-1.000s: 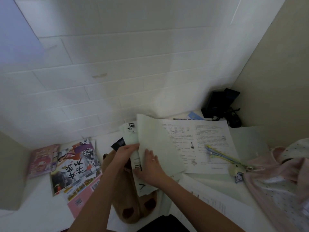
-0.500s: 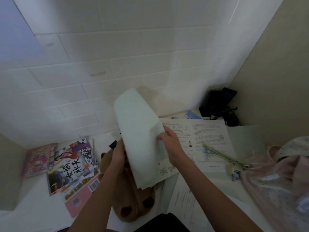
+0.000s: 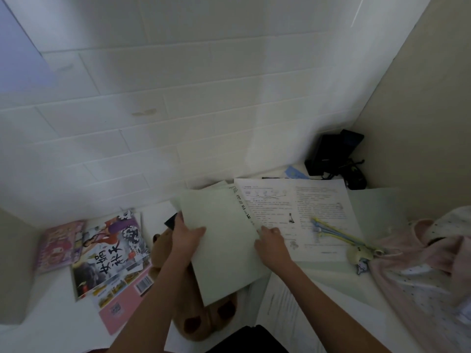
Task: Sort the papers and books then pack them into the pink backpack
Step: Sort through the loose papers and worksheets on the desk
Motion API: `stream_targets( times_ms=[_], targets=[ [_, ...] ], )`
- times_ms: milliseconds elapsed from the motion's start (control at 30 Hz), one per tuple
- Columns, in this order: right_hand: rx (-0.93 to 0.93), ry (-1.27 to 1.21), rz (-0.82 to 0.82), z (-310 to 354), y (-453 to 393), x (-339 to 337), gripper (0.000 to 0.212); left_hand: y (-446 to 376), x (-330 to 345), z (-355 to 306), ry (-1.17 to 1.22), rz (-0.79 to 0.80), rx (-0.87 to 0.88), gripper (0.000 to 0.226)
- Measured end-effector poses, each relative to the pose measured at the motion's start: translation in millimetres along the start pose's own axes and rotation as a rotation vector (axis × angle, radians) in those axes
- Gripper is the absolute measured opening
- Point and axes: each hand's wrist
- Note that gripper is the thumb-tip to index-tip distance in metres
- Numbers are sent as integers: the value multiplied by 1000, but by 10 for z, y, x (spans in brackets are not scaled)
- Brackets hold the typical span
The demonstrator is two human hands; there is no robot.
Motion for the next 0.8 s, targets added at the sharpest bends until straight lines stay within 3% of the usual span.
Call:
stream_targets(
  times_ms=[67,200,367,600,800],
  targets=[
    [30,24,7,-188,-30,-79,58,-37,-57,-36,5,-127,58,78],
    [5,353,321,-470,-36,-72,101,-156,-287,-168,-9,-317,81,89],
    [-8,371,294,-473,-31,35,114,-154,-406,-156,-96,-315,123,83],
    [-5,403,328,-235,23,80,110,-119,-399,-85,-137,-275,168,85],
    [70,363,314,-150,-18,-100,93,-80,-399,-63,-187,-264,204,87]
  ],
)
Point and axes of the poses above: each hand's wrist, its own y-axis away from the middle knuckle, its own x-axis out of the palm, z = x × y, and after that the axes turned 2 degrees about -z, right-handed
